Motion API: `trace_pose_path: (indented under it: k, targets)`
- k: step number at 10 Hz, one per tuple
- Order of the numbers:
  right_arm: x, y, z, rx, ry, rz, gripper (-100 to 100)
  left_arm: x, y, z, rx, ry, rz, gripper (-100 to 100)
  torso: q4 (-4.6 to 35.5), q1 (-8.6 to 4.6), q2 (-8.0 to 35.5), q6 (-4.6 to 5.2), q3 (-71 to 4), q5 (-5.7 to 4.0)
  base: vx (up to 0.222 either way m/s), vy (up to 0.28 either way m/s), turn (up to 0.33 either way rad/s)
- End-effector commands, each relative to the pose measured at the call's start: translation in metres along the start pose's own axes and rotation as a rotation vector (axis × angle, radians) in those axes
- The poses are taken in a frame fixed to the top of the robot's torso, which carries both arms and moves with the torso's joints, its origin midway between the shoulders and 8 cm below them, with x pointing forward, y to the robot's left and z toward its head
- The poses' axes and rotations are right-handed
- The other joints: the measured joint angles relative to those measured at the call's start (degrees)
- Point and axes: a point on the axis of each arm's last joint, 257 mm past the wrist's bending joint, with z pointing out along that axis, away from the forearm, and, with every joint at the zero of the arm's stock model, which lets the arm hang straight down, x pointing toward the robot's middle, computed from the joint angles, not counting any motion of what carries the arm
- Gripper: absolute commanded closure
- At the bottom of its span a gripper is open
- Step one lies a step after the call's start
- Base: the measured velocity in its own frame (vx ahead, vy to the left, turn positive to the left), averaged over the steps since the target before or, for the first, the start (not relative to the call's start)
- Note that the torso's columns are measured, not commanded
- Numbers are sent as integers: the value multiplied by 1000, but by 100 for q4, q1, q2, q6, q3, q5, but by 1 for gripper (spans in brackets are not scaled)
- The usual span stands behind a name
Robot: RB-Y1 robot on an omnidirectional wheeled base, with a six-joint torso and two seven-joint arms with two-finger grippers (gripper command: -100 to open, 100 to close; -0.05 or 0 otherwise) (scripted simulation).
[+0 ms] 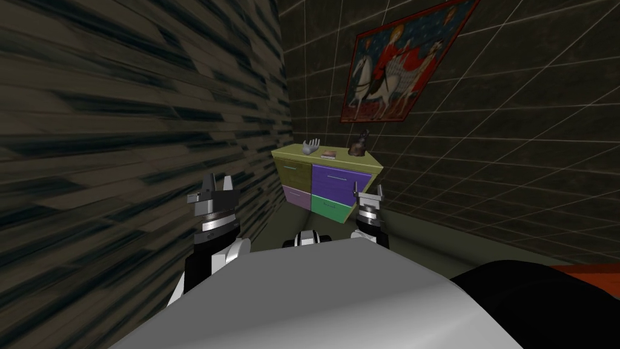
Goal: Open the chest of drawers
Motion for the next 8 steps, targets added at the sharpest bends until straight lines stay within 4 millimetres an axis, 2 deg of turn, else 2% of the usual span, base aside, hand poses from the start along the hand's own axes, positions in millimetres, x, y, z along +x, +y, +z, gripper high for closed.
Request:
trace_pose_path:
  k: [1, 8]
  targets:
    - [-12, 3, -5, -33, -34, 126, -100, 0, 0, 0, 0, 0, 0, 0, -1, 1, -3, 1, -3, 1, 60, 27, 41]
    - [-39, 4, -16, -107, -95, 426, -100, 0, 0, 0, 0, 0, 0, 0, -1, -1, -4, 0, -3, 0, 48, 20, 28]
